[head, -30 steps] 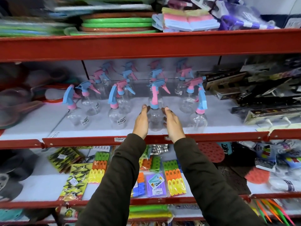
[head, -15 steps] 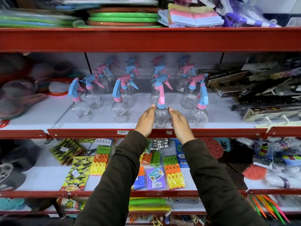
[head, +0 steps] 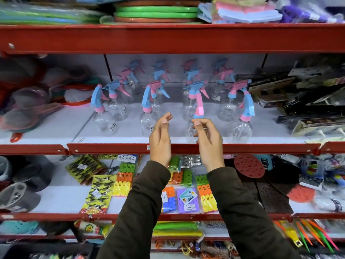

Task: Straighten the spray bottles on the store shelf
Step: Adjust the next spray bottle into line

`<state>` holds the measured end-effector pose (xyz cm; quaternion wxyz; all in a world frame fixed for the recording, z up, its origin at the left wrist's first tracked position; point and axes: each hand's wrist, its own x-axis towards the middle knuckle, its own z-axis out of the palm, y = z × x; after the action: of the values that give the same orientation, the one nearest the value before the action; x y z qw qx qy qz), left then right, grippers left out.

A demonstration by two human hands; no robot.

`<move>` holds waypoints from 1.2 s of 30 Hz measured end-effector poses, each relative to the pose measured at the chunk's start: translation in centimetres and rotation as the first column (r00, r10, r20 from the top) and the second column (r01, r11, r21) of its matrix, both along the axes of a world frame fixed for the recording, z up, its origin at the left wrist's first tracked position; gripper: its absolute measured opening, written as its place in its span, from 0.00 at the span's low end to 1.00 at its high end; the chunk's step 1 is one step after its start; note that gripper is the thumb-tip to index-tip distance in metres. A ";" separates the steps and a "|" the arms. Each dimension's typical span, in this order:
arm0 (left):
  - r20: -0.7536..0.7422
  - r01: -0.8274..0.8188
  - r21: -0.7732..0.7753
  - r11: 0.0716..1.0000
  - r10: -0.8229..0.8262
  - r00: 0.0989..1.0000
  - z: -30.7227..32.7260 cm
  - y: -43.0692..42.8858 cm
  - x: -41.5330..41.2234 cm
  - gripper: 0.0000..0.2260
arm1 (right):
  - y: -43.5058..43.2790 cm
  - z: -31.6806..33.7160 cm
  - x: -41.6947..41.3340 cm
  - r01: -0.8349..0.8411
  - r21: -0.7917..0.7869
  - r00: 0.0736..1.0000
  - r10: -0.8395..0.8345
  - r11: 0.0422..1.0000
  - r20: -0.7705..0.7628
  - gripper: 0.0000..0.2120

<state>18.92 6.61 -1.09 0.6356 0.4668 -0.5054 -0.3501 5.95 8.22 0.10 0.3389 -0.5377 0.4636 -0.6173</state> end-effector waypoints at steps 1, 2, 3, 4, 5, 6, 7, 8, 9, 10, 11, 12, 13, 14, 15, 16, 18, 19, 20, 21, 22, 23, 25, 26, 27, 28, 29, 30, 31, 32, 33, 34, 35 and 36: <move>-0.004 -0.031 -0.024 0.999 0.031 0.999 0.0 -0.1 0.8 0.17 | -0.3 -0.1 0.9 -0.024 0.013 1.000 0.024 1.000 -0.008 0.09; 0.001 -0.068 -0.049 0.996 0.069 0.998 0.1 -0.2 1.6 0.17 | -0.6 -0.2 1.8 -0.048 0.030 0.999 0.049 0.998 -0.015 0.11; 0.008 -0.112 -0.070 0.991 0.113 0.994 0.1 -0.4 2.5 0.17 | -1.0 -0.4 2.9 -0.071 0.049 0.997 0.072 0.996 -0.024 0.13; 0.019 -0.163 -0.080 0.983 0.165 0.986 0.2 -0.6 3.4 0.17 | -1.5 -0.5 3.8 -0.094 0.070 0.995 0.097 0.993 -0.035 0.15; 0.023 -0.215 -0.081 0.973 0.218 0.976 0.2 -0.9 4.2 0.18 | -2.0 -0.6 4.7 -0.118 0.093 0.991 0.123 0.989 -0.046 0.17; 0.026 -0.255 -0.066 0.965 0.257 0.966 0.2 -1.3 5.1 0.18 | -2.6 -0.7 5.7 -0.138 0.118 0.988 0.146 0.983 -0.057 0.18; 0.025 -0.270 -0.028 0.963 0.270 0.962 0.3 -1.9 6.0 0.19 | -3.2 -0.6 6.5 -0.157 0.144 0.984 0.167 0.977 -0.061 0.18; 0.036 -0.259 0.023 0.966 0.258 0.965 0.3 -2.5 6.8 0.19 | -3.8 -0.5 7.4 -0.168 0.170 0.981 0.181 0.971 -0.065 0.17; 0.053 -0.231 0.079 0.970 0.227 0.972 0.4 -3.2 7.6 0.20 | -4.4 -0.3 8.2 -0.167 0.196 0.981 0.183 0.966 -0.069 0.17; 0.068 -0.188 0.135 0.973 0.181 0.981 0.5 -3.9 8.2 0.21 | -5.0 -0.2 8.9 -0.163 0.221 0.981 0.182 0.962 -0.065 0.18; 0.077 -0.144 0.191 0.971 0.131 0.988 0.5 -4.7 8.8 0.22 | -5.5 -0.1 9.6 -0.159 0.249 0.983 0.177 0.956 -0.053 0.18; 0.086 -0.096 0.236 0.967 0.078 0.993 0.8 -5.3 9.3 0.23 | -6.0 -0.1 10.2 -0.154 0.270 0.984 0.171 0.951 -0.041 0.19; 0.088 -0.056 0.269 0.962 0.033 0.996 0.9 -5.7 9.7 0.23 | -6.3 -0.1 10.8 -0.148 0.282 0.986 0.164 0.948 -0.036 0.19; 0.077 -0.010 0.287 0.958 -0.012 0.997 1.0 -6.1 10.1 0.23 | -6.5 -0.2 11.2 -0.145 0.288 0.987 0.160 0.946 -0.029 0.18; 0.039 0.036 0.304 0.952 -0.050 0.998 0.9 -6.3 10.4 0.23 | -6.8 -0.4 11.5 -0.140 0.294 0.988 0.154 0.945 -0.022 0.17; 0.001 0.073 0.316 0.946 -0.077 0.997 0.7 -6.5 10.7 0.21 | -7.1 -0.7 11.7 -0.136 0.292 0.989 0.147 0.947 -0.015 0.16; -0.024 0.108 0.326 0.939 -0.106 0.994 0.4 -6.5 11.2 0.16 | -7.1 -1.0 11.9 -0.121 0.288 0.991 0.131 0.950 -0.017 0.15; -0.017 0.115 0.323 0.940 -0.115 0.993 0.5 -6.1 11.3 0.15 | -7.0 -1.2 11.8 -0.113 0.285 0.992 0.123 0.952 -0.018 0.16; -0.020 0.125 0.318 0.940 -0.126 0.992 0.7 -5.7 11.4 0.15 | -6.8 -1.3 11.7 -0.107 0.281 0.993 0.116 0.954 -0.014 0.18; -0.031 0.142 0.322 0.936 -0.140 0.990 0.6 -5.4 11.6 0.15 | -6.5 -1.4 11.7 -0.112 0.283 0.993 0.119 0.953 -0.008 0.19; -0.038 0.161 0.324 0.933 -0.157 0.987 0.6 -5.1 11.7 0.15 | -6.3 -1.7 11.6 -0.122 0.280 0.992 0.128 0.952 -0.002 0.19; -0.046 0.178 0.323 0.930 -0.172 0.984 0.5 -4.8 11.8 0.15 | -6.0 -1.9 11.5 -0.130 0.273 0.991 0.134 0.953 0.003 0.18; -0.060 0.205 0.319 0.925 -0.196 0.979 0.5 -4.3 11.8 0.14 | -5.4 -2.2 11.3 -0.130 0.260 0.991 0.132 0.957 0.013 0.18; -0.058 0.214 0.321 0.923 -0.206 0.977 0.5 -4.1 11.8 0.14 | -5.2 -2.3 11.2 -0.127 0.255 0.992 0.127 0.958 0.015 0.18; -0.046 0.217 0.327 0.920 -0.214 0.976 0.4 -4.0 11.8 0.13 | -5.0 -2.3 11.2 -0.120 0.255 0.993 0.121 0.959 0.013 0.18; -0.031 0.217 0.336 0.917 -0.219 0.975 0.5 -3.8 11.8 0.13 | -4.9 -2.3 11.2 -0.116 0.253 0.993 0.118 0.960 0.011 0.18; -0.021 0.217 0.341 0.915 -0.223 0.974 0.5 -3.6 11.8 0.14 | -4.8 -2.3 11.2 -0.114 0.258 0.993 0.116 0.959 0.007 0.18; -0.014 0.220 0.340 0.914 -0.229 0.973 0.6 -3.5 11.8 0.17 | -4.7 -2.3 11.2 -0.112 0.256 0.993 0.115 0.960 0.003 0.18; -0.010 0.225 0.334 0.916 -0.235 0.972 0.6 -3.3 11.8 0.20 | -4.5 -2.2 11.3 -0.103 0.254 0.994 0.107 0.962 -0.002 0.17; -0.008 0.222 0.328 0.918 -0.233 0.972 0.6 -3.1 11.9 0.22 | -4.3 -2.2 11.3 -0.089 0.238 0.996 0.094 0.967 -0.010 0.16; -0.008 0.208 0.313 0.927 -0.217 0.976 0.5 -2.9 11.8 0.22 | -4.0 -2.2 11.4 -0.066 0.214 0.997 0.071 0.975 -0.020 0.15; -0.008 0.174 0.290 0.941 -0.179 0.984 0.4 -2.6 11.9 0.22 | -3.6 -2.2 11.5 -0.029 0.173 0.999 0.035 0.985 -0.029 0.15; -0.004 0.129 0.261 0.957 -0.133 0.991 0.4 -2.1 12.0 0.21 | -3.1 -2.2 11.6 0.013 0.119 0.999 -0.009 0.993 -0.030 0.15; -0.010 0.090 0.227 0.970 -0.090 0.996 0.3 -1.8 12.1 0.20 | -2.5 -2.2 11.7 0.051 0.059 0.999 -0.049 0.997 -0.020 0.14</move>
<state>31.04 4.77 -0.81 0.5616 0.5130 -0.4828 -0.4339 17.61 5.68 -2.06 0.3350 -0.5213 0.4982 -0.6065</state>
